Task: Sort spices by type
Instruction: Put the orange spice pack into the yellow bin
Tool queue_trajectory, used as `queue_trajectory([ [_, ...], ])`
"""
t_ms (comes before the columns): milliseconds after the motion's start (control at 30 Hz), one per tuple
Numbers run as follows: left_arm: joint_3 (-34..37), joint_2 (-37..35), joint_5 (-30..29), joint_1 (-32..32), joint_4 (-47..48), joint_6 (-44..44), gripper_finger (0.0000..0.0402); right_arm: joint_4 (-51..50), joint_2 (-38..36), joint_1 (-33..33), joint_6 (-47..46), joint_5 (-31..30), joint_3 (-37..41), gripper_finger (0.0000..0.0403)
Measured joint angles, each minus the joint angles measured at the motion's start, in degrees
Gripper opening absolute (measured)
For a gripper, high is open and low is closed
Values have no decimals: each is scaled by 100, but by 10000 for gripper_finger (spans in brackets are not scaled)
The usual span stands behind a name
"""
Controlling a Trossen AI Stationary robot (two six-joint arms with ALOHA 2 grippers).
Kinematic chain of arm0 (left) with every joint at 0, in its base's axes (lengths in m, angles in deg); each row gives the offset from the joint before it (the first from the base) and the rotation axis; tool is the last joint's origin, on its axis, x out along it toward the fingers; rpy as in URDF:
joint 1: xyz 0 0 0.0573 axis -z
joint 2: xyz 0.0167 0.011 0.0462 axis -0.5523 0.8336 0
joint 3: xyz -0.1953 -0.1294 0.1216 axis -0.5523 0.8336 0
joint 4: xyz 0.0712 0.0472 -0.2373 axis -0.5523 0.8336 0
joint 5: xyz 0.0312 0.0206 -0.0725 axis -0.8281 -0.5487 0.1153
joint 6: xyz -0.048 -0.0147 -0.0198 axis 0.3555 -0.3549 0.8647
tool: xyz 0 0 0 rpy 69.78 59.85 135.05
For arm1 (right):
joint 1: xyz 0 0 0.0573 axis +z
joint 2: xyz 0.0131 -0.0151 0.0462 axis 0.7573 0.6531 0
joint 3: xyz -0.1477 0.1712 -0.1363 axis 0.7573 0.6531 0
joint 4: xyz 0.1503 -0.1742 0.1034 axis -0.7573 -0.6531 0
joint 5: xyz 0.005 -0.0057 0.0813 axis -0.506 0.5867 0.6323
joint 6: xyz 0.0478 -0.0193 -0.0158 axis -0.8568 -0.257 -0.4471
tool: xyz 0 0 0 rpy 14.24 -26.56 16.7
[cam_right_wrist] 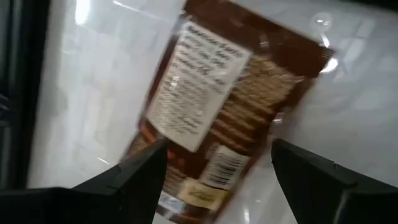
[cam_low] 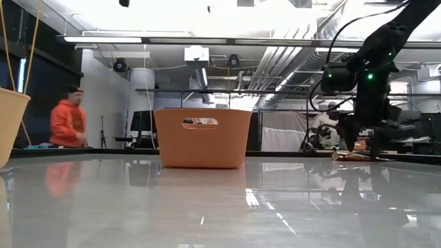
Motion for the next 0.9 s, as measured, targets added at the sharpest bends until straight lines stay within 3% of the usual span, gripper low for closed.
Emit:
queue_trajectory([
  [233, 0, -5, 932, -243, 45, 68, 188, 426, 95, 0, -117, -307, 0, 281],
  [600, 0, -4, 1393, -577, 554, 179, 188, 492, 757, -9, -256, -258, -44, 274],
  [733, 0, -4, 1395, -609, 633, 195, 188, 308, 820, 11, -184, -187, -94, 221],
  [900, 0, -6, 1396, -645, 580, 190, 188, 65, 838, 45, 523, 40, -164, 77],
])
